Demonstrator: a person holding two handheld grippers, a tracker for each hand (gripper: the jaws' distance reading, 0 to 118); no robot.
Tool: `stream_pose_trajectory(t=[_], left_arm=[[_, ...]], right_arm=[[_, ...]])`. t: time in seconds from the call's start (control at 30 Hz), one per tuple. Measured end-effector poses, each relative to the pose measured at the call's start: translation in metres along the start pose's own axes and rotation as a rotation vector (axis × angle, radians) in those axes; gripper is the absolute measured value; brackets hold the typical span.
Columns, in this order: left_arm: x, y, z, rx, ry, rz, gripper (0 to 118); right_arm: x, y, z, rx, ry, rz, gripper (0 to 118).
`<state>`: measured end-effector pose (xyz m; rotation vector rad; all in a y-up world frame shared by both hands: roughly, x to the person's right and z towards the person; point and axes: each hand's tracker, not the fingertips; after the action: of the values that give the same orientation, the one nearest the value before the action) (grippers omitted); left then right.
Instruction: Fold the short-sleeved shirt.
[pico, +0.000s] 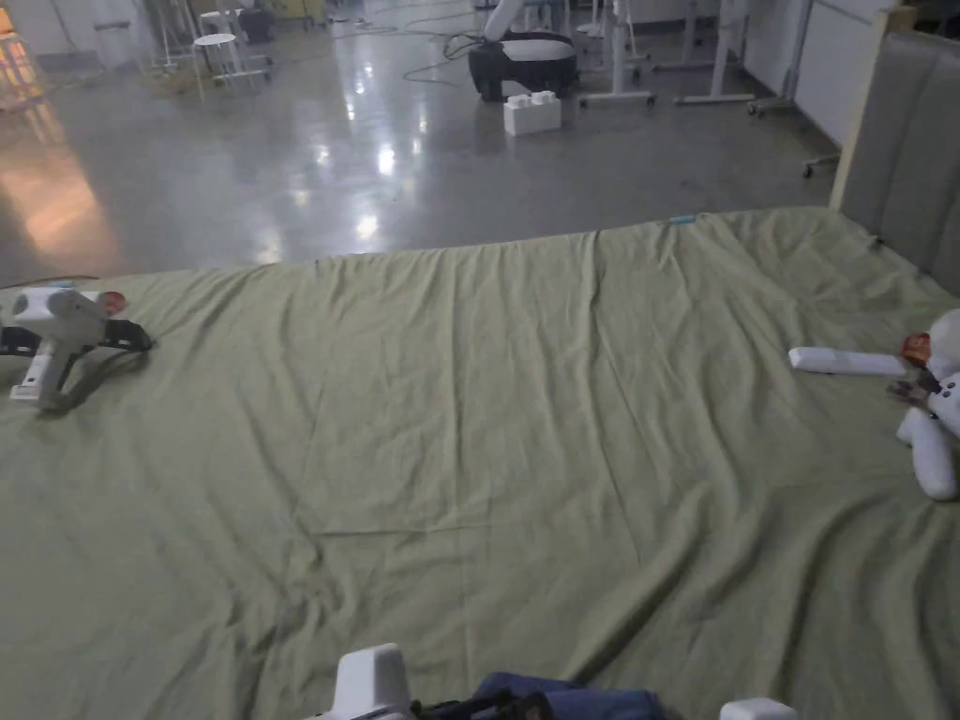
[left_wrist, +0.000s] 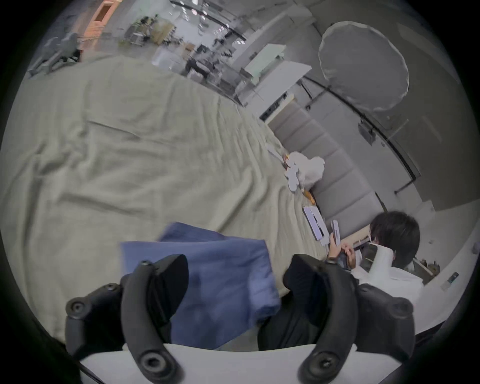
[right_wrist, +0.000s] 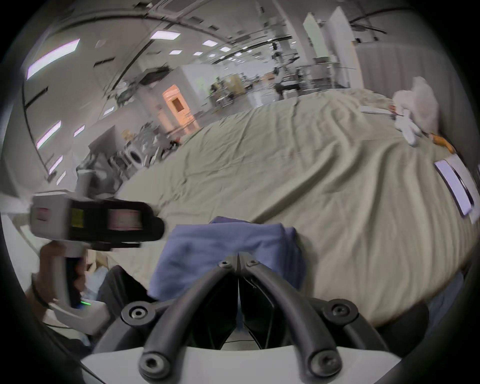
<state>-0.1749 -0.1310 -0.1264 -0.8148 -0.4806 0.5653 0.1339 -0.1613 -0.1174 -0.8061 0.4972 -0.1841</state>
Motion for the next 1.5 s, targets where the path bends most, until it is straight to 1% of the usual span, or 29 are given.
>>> stream_pose_trajectory(t=[0.03,0.07,0.13,0.17,0.2,0.27,0.3,0.4,0.47,0.53,0.57,0.6,0.63,0.67,0.7,0.73,0.87,0.9,0.97,1.03,1.07,1.17,1.2,1.3,1.33,1.4,1.43,1.47,1.5], left_arm=[[-0.009,-0.001,0.013,0.022,0.019,0.018,90],[-0.021,-0.002,0.026,0.036,0.047,0.04,93],[-0.044,-0.008,0.041,0.05,0.102,0.085,100],[-0.056,-0.011,0.047,0.044,0.107,0.119,102],[-0.066,-0.015,0.047,0.036,0.094,0.146,104],[-0.084,-0.023,0.044,0.006,0.017,0.232,109],[-0.09,-0.027,0.038,0.005,-0.006,0.278,109],[-0.102,-0.035,0.011,-0.023,-0.069,0.363,109],[-0.099,-0.038,-0.011,-0.044,-0.073,0.369,109],[-0.099,-0.039,-0.031,-0.073,-0.097,0.369,108],[-0.1,-0.041,-0.039,-0.089,-0.139,0.376,107],[-0.1,-0.041,-0.046,-0.089,-0.153,0.392,103],[-0.099,-0.04,-0.049,-0.086,-0.174,0.415,85],[-0.098,-0.04,-0.053,-0.074,-0.153,0.424,53],[-0.096,-0.04,-0.056,-0.083,-0.077,0.412,32],[-0.095,-0.041,-0.058,-0.083,-0.067,0.379,32],[-0.093,-0.036,-0.044,-0.084,-0.098,0.399,29],[-0.091,-0.032,-0.037,-0.074,-0.105,0.398,28],[-0.091,-0.015,-0.01,-0.035,-0.162,0.432,28],[-0.098,0.007,0.034,0.044,-0.195,0.376,28],[-0.107,0.019,0.059,0.057,-0.177,0.352,28],[-0.157,0.054,0.139,0.089,0.015,0.288,28],[-0.174,0.063,0.166,0.104,0.107,0.262,28],[-0.218,0.09,0.231,0.142,0.418,0.263,28],[-0.234,0.097,0.242,0.112,0.48,0.281,28],[-0.263,0.105,0.255,0.05,0.508,0.332,29],[-0.278,0.108,0.256,0.034,0.533,0.352,33],[-0.29,0.109,0.252,0.023,0.558,0.362,42],[-0.299,0.11,0.245,0.023,0.591,0.362,47]], right_arm=[[0.0,0.002,-0.012,-0.017,-0.022,0.031,0],[0.001,0.003,-0.027,-0.064,-0.081,0.069,0],[0.012,-0.002,-0.05,-0.177,-0.176,0.083,0],[0.02,-0.008,-0.061,-0.241,-0.169,0.057,0],[0.025,-0.011,-0.065,-0.243,-0.154,0.033,0],[0.029,-0.01,-0.058,-0.188,-0.131,-0.008,0],[0.029,-0.01,-0.057,-0.185,-0.131,-0.017,0],[0.026,-0.017,-0.055,-0.161,-0.141,0.001,0],[0.028,-0.02,-0.054,-0.144,-0.139,-0.001,0],[0.029,-0.021,-0.053,-0.135,-0.134,-0.033,0],[0.029,-0.021,-0.053,-0.135,-0.133,-0.044,0],[0.029,-0.02,-0.053,-0.136,-0.135,-0.039,0],[0.027,-0.021,-0.054,-0.135,-0.139,-0.03,0],[0.026,-0.021,-0.053,-0.133,-0.142,-0.024,0],[0.025,-0.021,-0.053,-0.132,-0.149,-0.022,0],[0.025,-0.021,-0.053,-0.13,-0.15,-0.02,0],[0.023,-0.019,-0.047,-0.127,-0.14,-0.011,0],[0.023,-0.016,-0.042,-0.12,-0.118,-0.029,0],[0.02,-0.012,-0.022,-0.014,0.001,-0.098,0],[0.018,-0.009,-0.007,0.026,0.061,-0.138,0],[0.017,-0.006,0.001,0.026,0.067,-0.13,0],[0.018,-0.006,0.009,0.022,0.039,-0.112,0],[0.02,-0.007,0.008,0.018,0.037,-0.117,0],[0.027,-0.016,0.007,0.008,0.06,-0.152,0],[0.028,-0.018,0.006,0.004,0.064,-0.162,0],[0.03,-0.022,0.001,-0.02,0.065,-0.191,0],[0.031,-0.024,-0.002,-0.028,0.066,-0.197,0],[0.03,-0.024,-0.005,-0.042,0.066,-0.202,0],[0.03,-0.025,-0.007,-0.052,0.058,-0.202,0]])
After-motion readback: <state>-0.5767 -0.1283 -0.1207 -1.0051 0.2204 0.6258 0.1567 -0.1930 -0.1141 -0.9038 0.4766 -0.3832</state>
